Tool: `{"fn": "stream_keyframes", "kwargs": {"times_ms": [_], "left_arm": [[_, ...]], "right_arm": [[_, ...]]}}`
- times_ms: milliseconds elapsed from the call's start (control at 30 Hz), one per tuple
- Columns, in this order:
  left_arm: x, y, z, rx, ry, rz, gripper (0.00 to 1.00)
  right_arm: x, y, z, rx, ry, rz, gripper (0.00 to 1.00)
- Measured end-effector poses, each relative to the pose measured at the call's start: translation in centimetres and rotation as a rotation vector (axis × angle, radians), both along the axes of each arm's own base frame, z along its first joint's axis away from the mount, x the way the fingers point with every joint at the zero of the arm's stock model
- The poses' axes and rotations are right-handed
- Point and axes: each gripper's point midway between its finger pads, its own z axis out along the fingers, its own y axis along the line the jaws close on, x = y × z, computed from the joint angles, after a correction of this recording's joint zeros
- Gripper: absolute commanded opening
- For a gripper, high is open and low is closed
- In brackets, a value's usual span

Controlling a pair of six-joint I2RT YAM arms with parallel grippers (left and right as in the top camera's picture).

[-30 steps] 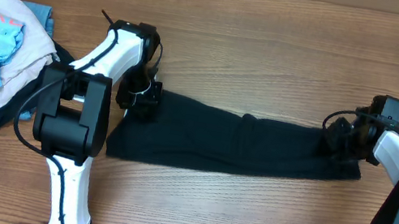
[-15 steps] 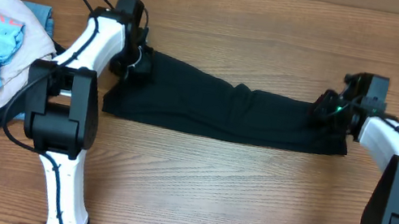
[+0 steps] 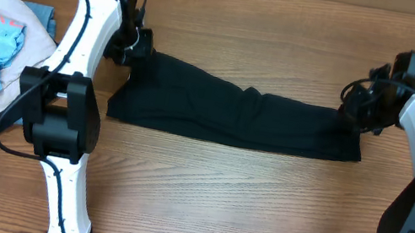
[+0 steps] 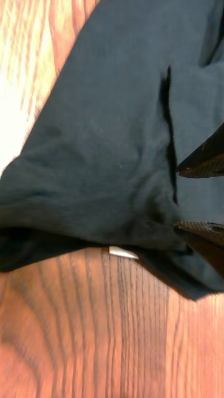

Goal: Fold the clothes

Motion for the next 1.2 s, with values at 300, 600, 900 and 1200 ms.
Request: {"fn": "stream_keyframes", "kwargs": {"times_ms": [300, 600, 900, 1200], "left_arm": [[-2.3, -0.3, -5.5, -0.012, 0.056, 0.001, 0.28], [-3.0, -0.3, -6.0, -0.003, 0.067, -0.005, 0.29], [-3.1, 0.0, -6.1, 0.039, 0.068, -0.014, 0.29], [-3.2, 0.1, -6.1, 0.05, 0.072, -0.013, 0.32]], "right_arm": [[-4.6, -0.8, -5.3, -0.066, 0.136, -0.021, 0.04], [-7.4, -2.9, -7.0, -0.191, 0.248, -0.099, 0.05], [-7.1, -3.3, -7.2, -0.2, 0.167, -0.125, 0.04], [-2.0, 4.0, -0.2, 0.136, 0.059, 0.094, 0.04]]}}
